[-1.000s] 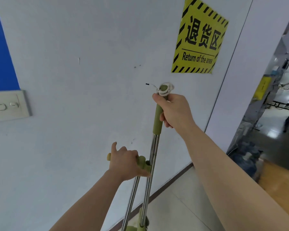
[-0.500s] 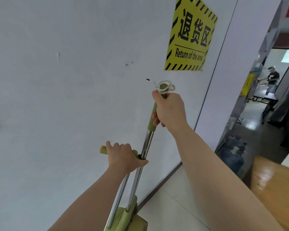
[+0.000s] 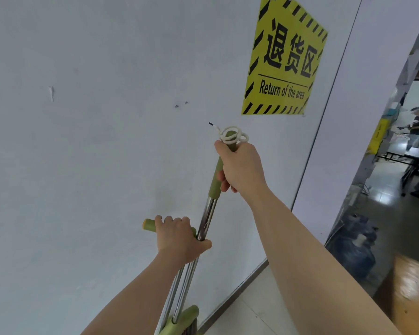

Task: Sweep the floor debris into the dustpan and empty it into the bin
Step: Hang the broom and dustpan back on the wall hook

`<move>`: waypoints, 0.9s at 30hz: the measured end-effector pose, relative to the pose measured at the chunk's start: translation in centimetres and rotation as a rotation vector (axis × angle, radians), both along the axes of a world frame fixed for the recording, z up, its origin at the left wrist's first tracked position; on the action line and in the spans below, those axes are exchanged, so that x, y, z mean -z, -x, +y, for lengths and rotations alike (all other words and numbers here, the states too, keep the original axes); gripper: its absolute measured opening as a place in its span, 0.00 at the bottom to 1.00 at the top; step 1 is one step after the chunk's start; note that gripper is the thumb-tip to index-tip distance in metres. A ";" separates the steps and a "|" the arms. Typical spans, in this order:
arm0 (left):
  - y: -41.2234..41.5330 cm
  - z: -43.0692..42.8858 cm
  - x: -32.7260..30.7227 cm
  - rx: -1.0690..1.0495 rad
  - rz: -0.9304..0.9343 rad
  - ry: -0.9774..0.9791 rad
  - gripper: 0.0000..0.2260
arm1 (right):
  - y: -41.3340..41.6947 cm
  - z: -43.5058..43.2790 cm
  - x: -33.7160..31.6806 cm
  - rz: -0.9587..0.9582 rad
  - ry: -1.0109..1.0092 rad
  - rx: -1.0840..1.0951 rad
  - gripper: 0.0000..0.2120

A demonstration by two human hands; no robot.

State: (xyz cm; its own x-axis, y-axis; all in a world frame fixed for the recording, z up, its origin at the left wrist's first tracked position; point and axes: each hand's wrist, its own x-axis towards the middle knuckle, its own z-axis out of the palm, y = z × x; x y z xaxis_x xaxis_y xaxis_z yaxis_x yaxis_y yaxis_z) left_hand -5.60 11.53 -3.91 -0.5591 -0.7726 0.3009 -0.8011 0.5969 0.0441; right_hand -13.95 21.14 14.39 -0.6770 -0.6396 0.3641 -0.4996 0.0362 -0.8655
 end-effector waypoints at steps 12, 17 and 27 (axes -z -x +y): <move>6.1 -5.0 0.8 -0.025 -0.081 -0.159 0.28 | 9.4 -6.7 -2.0 -0.166 0.152 -0.235 0.07; 7.1 -6.4 1.9 -0.112 -0.073 -0.228 0.28 | 12.2 -8.9 -4.1 -0.193 0.220 -0.317 0.09; 6.4 -7.5 2.8 -0.236 -0.030 -0.277 0.26 | 13.2 -12.1 -6.7 -0.304 0.206 -0.536 0.07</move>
State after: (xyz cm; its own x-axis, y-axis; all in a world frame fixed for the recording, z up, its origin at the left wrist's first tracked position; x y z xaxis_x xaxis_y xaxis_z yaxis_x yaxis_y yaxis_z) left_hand -12.05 3.98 -6.73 -0.3614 -0.9312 0.0483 -0.9187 0.3644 0.1525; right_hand -27.20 8.99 21.05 -0.3759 -0.8548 0.3578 -0.1336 -0.3320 -0.9338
